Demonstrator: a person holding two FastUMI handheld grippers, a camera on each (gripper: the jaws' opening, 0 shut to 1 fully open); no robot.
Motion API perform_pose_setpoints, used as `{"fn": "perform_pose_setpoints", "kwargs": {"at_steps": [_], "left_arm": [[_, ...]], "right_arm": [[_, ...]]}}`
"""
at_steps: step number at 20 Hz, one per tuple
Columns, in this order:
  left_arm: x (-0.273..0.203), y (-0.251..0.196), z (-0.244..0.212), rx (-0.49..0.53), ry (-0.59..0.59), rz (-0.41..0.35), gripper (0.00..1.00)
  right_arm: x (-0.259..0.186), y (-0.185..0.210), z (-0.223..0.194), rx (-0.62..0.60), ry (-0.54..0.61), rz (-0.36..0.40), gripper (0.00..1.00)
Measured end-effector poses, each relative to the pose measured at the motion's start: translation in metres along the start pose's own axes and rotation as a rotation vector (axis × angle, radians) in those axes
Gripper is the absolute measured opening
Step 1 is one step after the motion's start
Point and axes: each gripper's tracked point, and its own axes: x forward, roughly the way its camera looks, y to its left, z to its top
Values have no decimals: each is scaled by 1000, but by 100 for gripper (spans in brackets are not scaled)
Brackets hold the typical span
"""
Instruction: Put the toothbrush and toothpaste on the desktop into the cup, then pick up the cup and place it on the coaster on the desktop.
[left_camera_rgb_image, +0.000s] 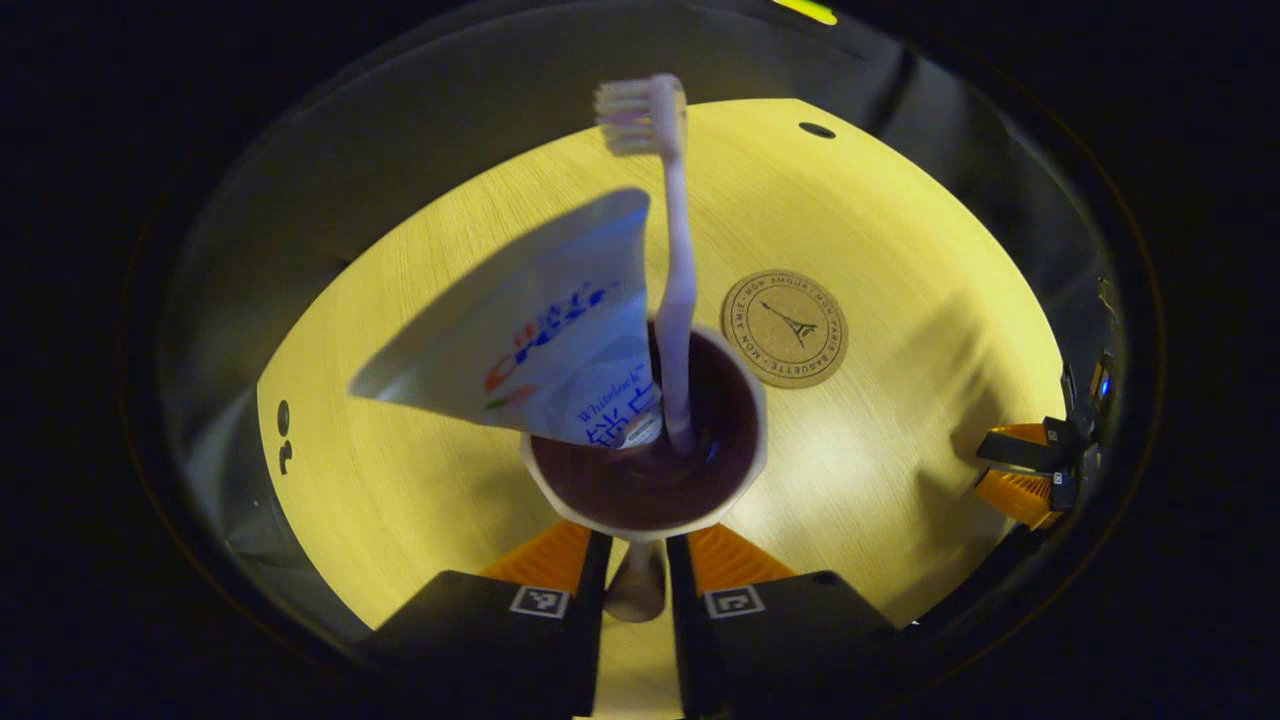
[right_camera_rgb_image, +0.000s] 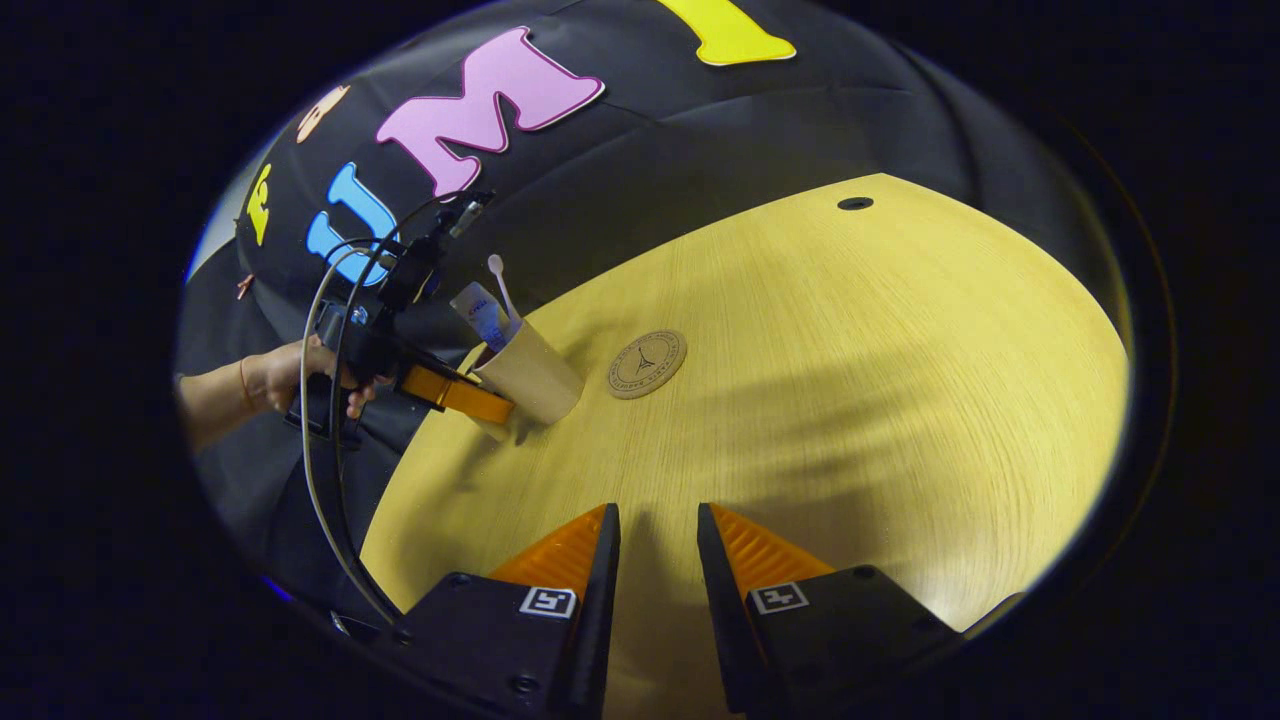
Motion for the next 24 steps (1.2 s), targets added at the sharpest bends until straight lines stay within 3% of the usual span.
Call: {"fn": "perform_pose_setpoints", "kwargs": {"at_steps": [9,15,16,22,24], "left_arm": [[-7,-5,-1,-41,-38,-38,25],[-23,0,0,-21,-64,-12,25],[-25,-2,1,-13,-68,-11,30],[-34,-23,19,58,-84,-17,26],[-32,-33,29,68,-92,-28,30]], "right_arm": [[0,2,-4,1,11,5,48],[-1,2,-2,-8,5,11,48],[-2,2,-1,-8,1,12,48],[-10,-3,2,-16,-15,0,48],[-14,-7,3,-19,-18,-5,48]]}}
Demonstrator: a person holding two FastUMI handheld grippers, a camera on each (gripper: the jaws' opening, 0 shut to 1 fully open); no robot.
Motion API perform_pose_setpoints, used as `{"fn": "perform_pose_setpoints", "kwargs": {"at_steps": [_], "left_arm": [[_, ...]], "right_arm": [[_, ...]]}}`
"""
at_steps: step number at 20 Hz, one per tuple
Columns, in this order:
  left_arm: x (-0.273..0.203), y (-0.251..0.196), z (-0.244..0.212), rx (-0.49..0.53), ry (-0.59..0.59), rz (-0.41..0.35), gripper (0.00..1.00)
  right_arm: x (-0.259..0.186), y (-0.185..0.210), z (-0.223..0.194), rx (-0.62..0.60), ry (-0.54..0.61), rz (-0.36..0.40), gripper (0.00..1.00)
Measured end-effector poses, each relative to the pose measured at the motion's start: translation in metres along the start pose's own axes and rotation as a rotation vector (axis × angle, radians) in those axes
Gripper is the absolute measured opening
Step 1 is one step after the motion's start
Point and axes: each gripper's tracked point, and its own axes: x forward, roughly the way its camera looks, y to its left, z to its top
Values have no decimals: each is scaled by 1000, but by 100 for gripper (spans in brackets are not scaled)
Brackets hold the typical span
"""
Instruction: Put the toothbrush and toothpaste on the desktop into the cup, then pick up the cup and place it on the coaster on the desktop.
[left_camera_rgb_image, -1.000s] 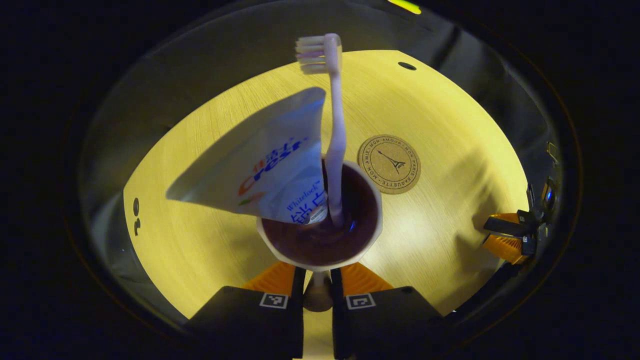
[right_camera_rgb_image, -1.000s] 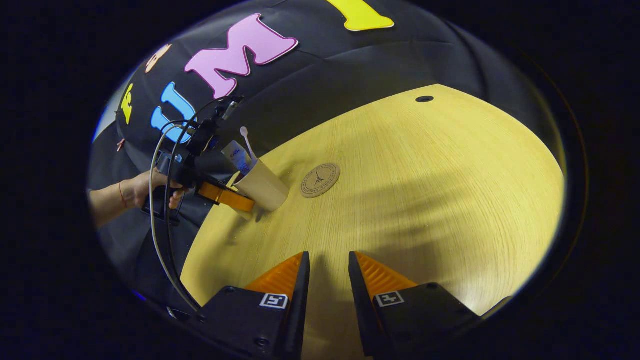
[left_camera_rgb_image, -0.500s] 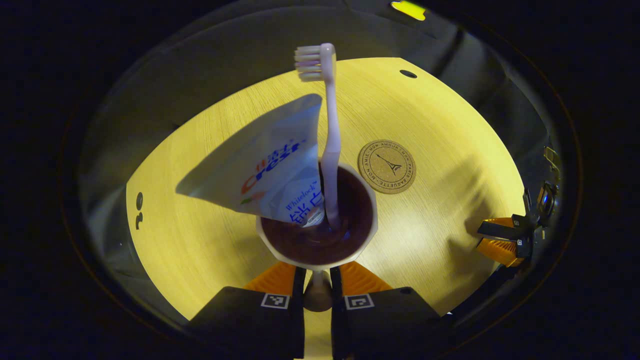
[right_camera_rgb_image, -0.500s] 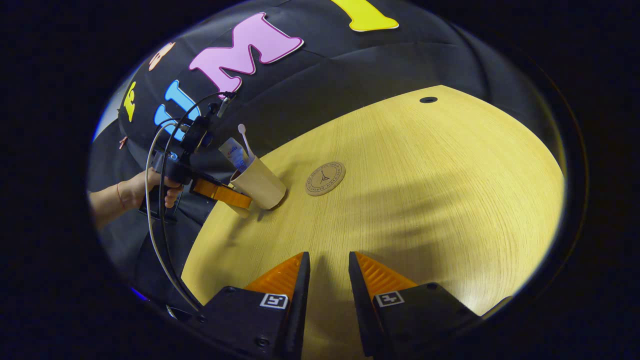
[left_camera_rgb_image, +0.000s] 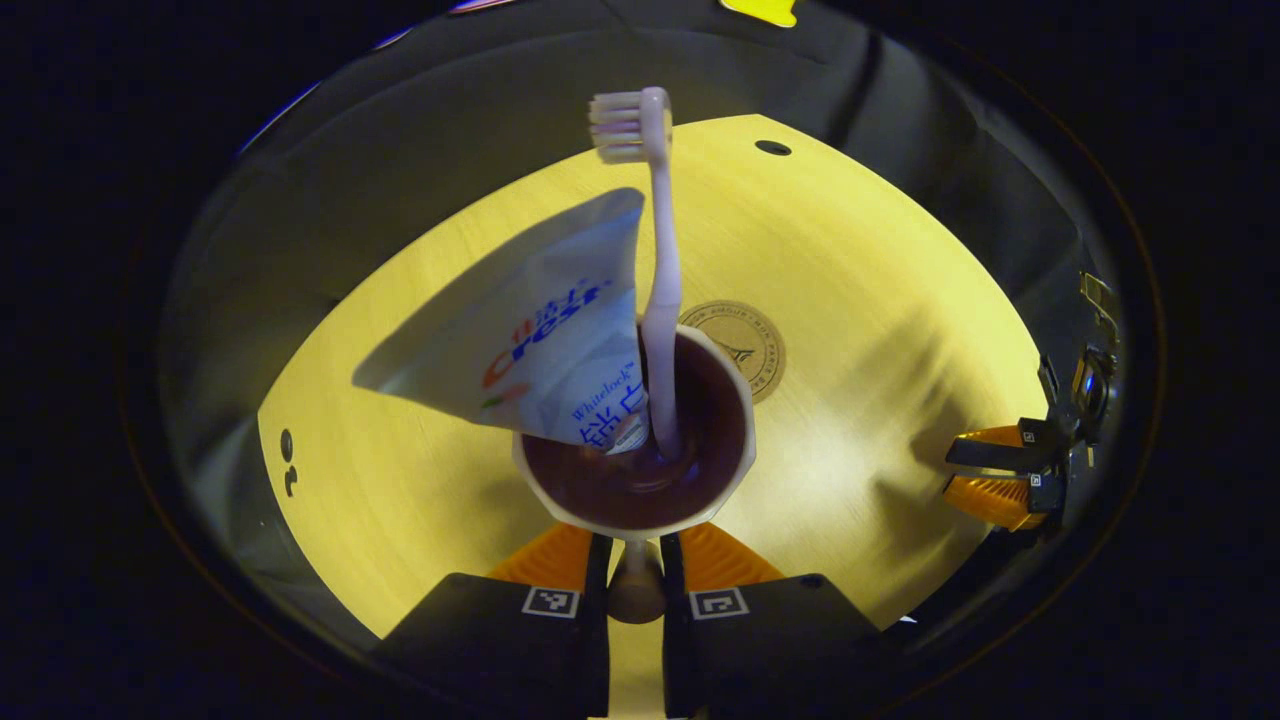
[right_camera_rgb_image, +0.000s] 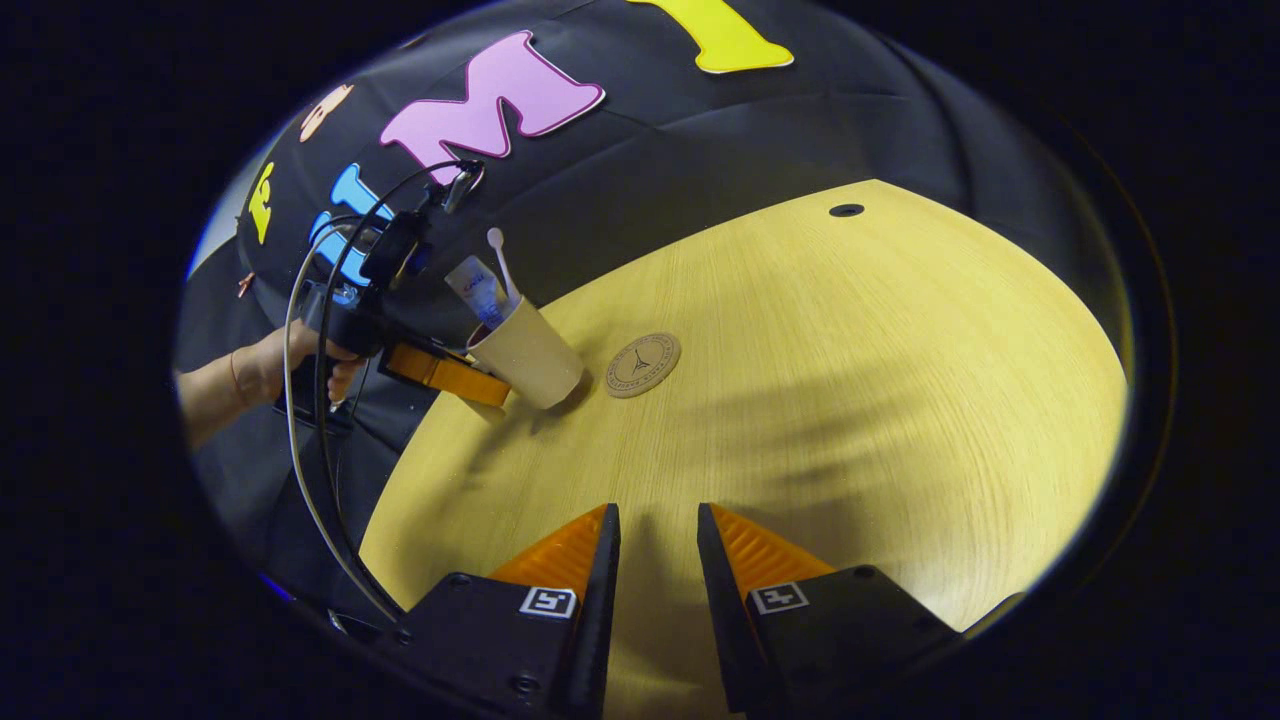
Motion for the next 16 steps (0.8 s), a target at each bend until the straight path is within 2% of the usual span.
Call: {"fn": "perform_pose_setpoints", "kwargs": {"at_steps": [2,3,4,16], "left_arm": [[4,-8,11,15,-5,-3,25],[5,-11,17,26,-6,-3,30],[6,-15,22,36,-6,-4,25],[28,-44,54,94,2,-18,25]], "right_arm": [[-2,-5,1,3,-3,-8,48],[-4,-9,2,9,-6,-13,48],[-5,-12,3,15,-8,-14,48],[-13,-45,6,44,-6,-60,48]]}}
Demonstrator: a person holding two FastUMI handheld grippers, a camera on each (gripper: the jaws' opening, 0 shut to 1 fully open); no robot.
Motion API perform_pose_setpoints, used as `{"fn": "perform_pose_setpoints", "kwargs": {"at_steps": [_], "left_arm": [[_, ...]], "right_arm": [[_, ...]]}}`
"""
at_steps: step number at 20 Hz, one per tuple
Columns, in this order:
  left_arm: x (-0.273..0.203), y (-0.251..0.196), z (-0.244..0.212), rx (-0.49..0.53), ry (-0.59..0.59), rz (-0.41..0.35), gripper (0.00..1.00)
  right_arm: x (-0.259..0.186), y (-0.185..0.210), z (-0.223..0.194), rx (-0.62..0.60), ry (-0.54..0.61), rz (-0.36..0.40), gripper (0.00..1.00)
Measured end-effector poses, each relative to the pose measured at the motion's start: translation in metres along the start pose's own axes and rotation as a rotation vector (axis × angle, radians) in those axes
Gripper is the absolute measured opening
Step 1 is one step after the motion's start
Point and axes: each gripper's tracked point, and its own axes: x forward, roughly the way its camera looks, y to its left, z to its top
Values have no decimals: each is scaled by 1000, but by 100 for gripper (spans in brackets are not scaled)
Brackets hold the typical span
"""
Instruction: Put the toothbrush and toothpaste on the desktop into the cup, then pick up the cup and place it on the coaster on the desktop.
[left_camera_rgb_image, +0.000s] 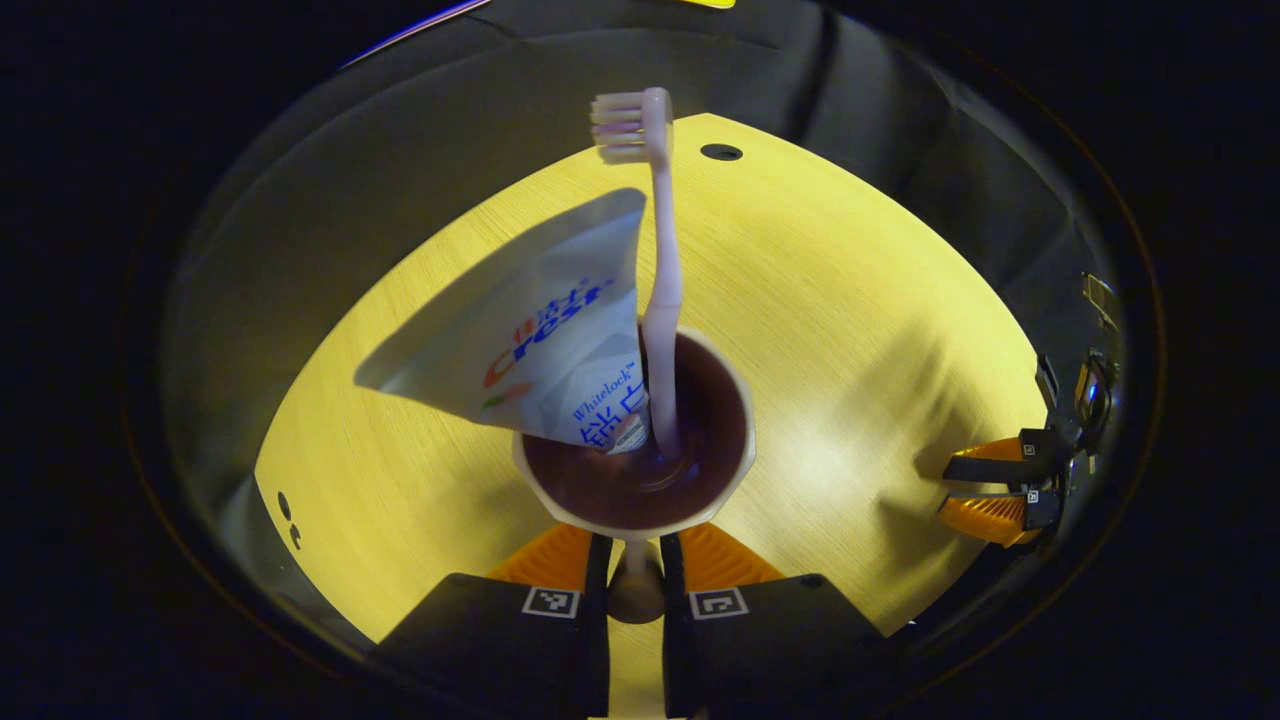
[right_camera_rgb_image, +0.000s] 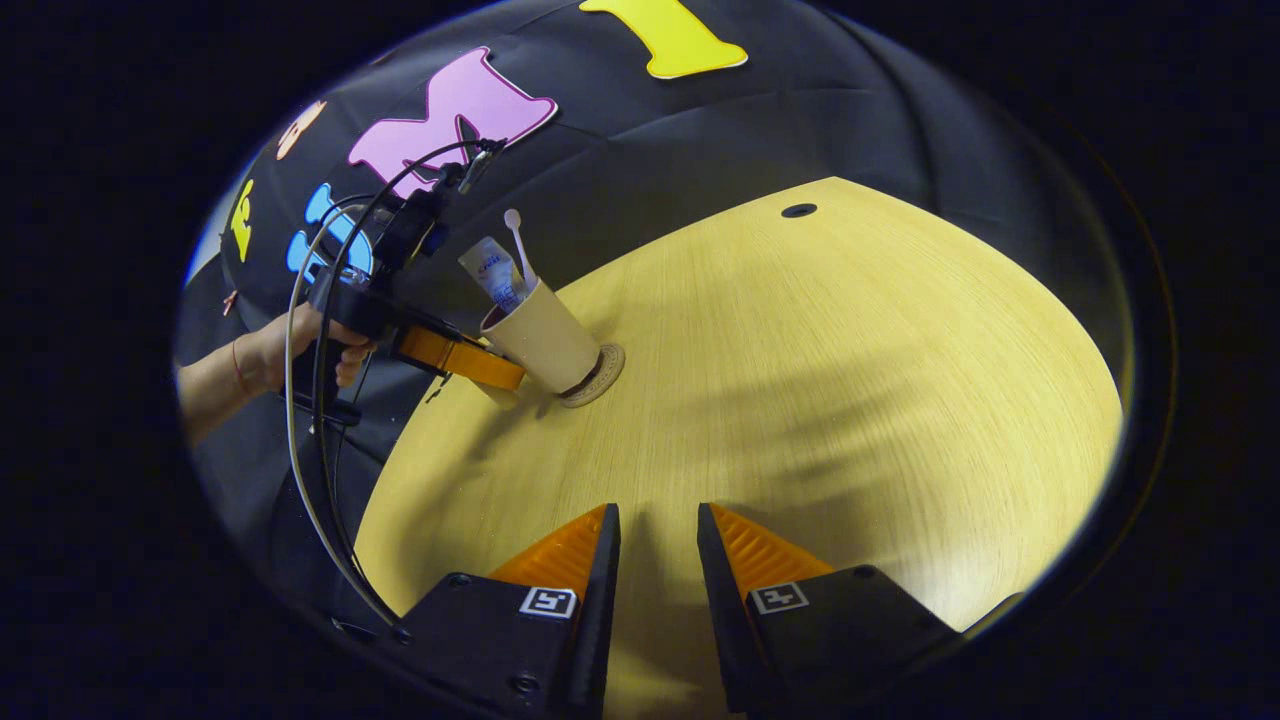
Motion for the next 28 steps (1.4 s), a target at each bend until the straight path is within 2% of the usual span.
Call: {"fn": "perform_pose_setpoints", "kwargs": {"at_steps": [2,3,4,5,6,7,8,9,10,11,14,15,20,28], "left_arm": [[3,-1,1,1,6,-2,30],[5,-1,2,1,7,-2,25],[7,-2,4,2,8,-3,30],[10,-3,6,5,10,-3,26],[12,-3,4,7,18,-4,26],[12,-4,7,13,10,-8,25],[12,-4,6,20,15,-9,26],[10,-2,6,24,16,1,27],[12,-1,5,24,12,-4,36],[14,-2,6,27,10,-1,36],[15,-4,4,30,37,0,100],[16,-4,6,31,31,4,98],[10,3,10,35,7,35,99],[-27,29,-5,-13,-66,73,99]], "right_arm": [[-1,-3,0,3,-1,-5,48],[-1,-5,-1,4,1,-8,48],[0,-8,-1,7,3,-12,48],[0,-10,-1,10,3,-13,31],[0,-11,0,12,2,-16,48],[0,-12,0,14,3,-18,49],[1,-13,0,16,2,-21,33],[2,-15,-1,20,5,-22,51],[2,-15,-1,23,6,-23,52],[2,-16,0,24,4,-24,53],[3,-15,-2,22,7,-24,53],[4,-14,-2,22,8,-22,54],[2,-13,0,24,3,-25,53],[-4,11,3,-2,-12,-9,54]]}}
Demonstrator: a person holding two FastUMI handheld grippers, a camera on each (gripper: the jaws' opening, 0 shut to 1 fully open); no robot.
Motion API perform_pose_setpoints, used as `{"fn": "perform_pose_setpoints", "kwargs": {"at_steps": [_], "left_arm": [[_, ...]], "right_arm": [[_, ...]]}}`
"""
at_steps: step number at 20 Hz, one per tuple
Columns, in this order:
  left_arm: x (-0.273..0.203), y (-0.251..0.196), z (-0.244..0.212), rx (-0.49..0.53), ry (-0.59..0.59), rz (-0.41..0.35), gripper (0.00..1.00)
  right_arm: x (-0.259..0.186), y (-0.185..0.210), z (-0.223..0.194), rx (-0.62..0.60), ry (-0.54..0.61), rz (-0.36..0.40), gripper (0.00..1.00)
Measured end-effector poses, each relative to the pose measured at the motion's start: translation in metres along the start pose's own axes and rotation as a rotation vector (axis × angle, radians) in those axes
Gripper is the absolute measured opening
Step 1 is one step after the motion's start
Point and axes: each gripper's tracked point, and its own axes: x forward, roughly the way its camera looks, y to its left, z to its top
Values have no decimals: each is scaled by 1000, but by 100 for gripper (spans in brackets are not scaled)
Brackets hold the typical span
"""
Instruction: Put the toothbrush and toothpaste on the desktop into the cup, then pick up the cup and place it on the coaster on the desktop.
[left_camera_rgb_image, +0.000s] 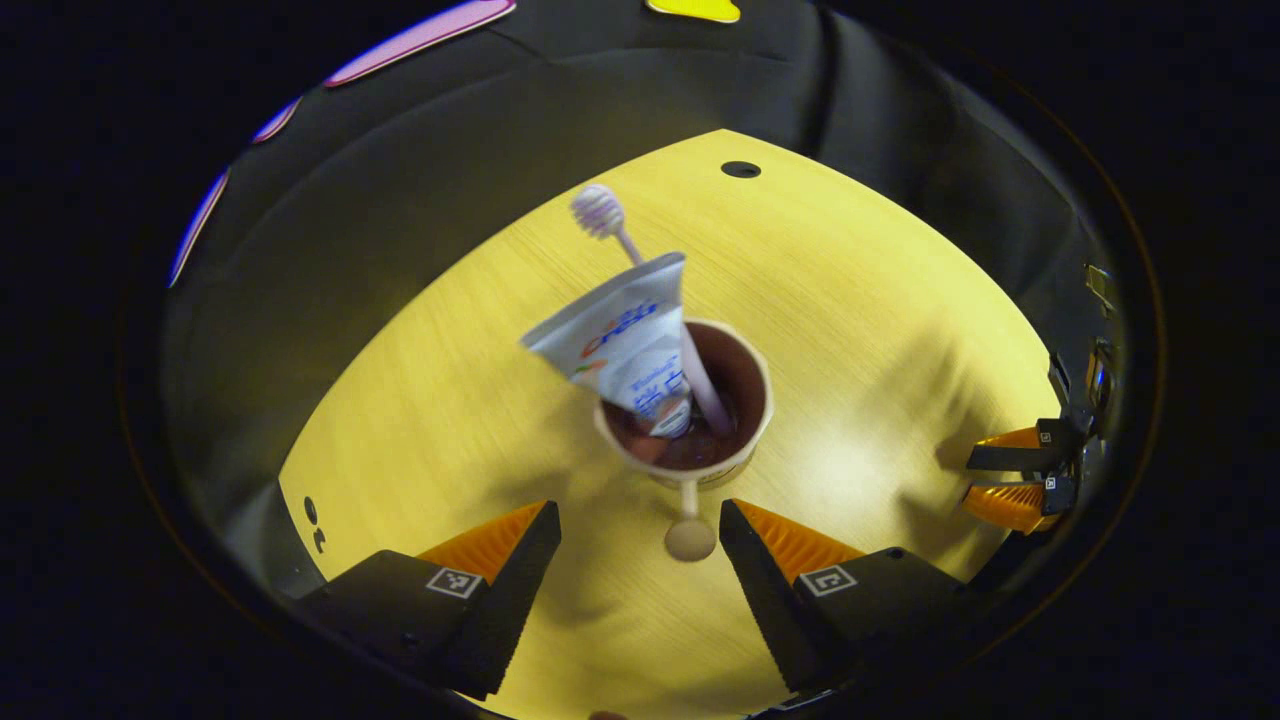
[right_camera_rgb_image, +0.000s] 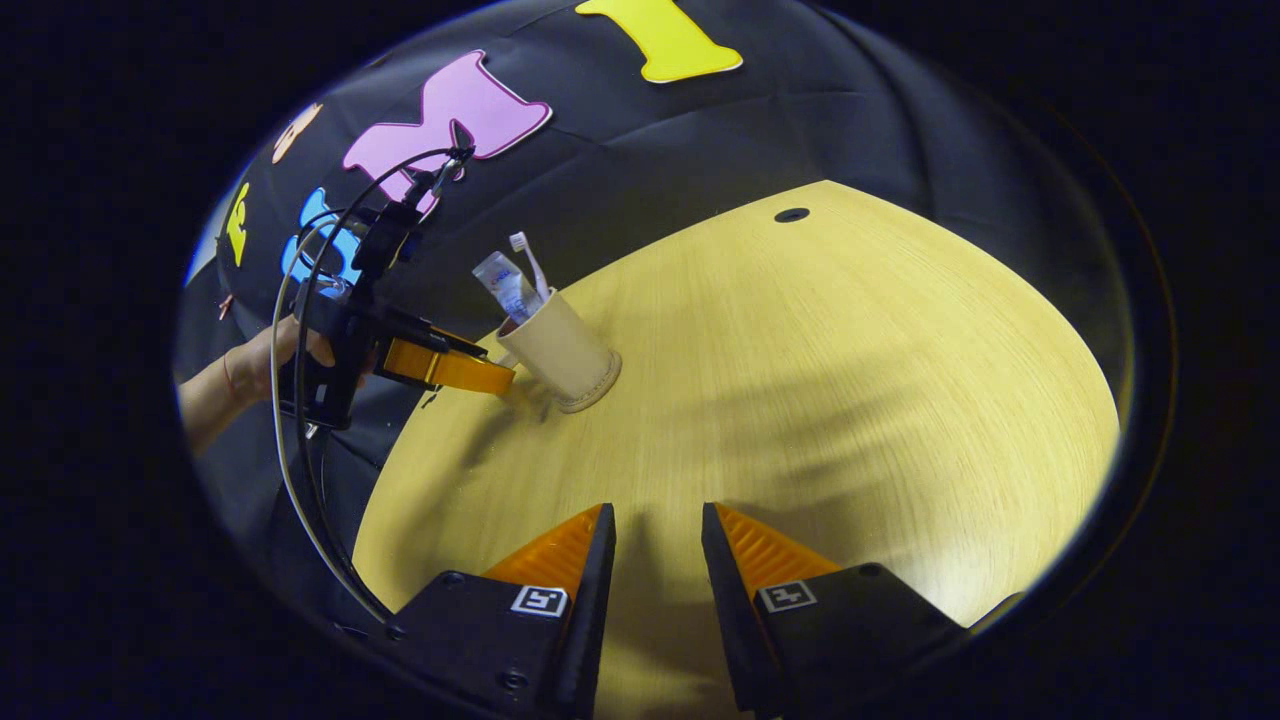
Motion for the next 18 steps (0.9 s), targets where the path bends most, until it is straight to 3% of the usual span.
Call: {"fn": "perform_pose_setpoints", "kwargs": {"at_steps": [3,14,18], "left_arm": [[-16,3,-16,-81,-36,-7,99],[-125,24,-67,-327,-349,119,99],[-158,16,-102,-461,-417,153,99]], "right_arm": [[-6,13,3,-21,-8,10,54],[-48,54,24,-107,-44,10,56],[-65,82,25,-136,-53,27,57]]}}
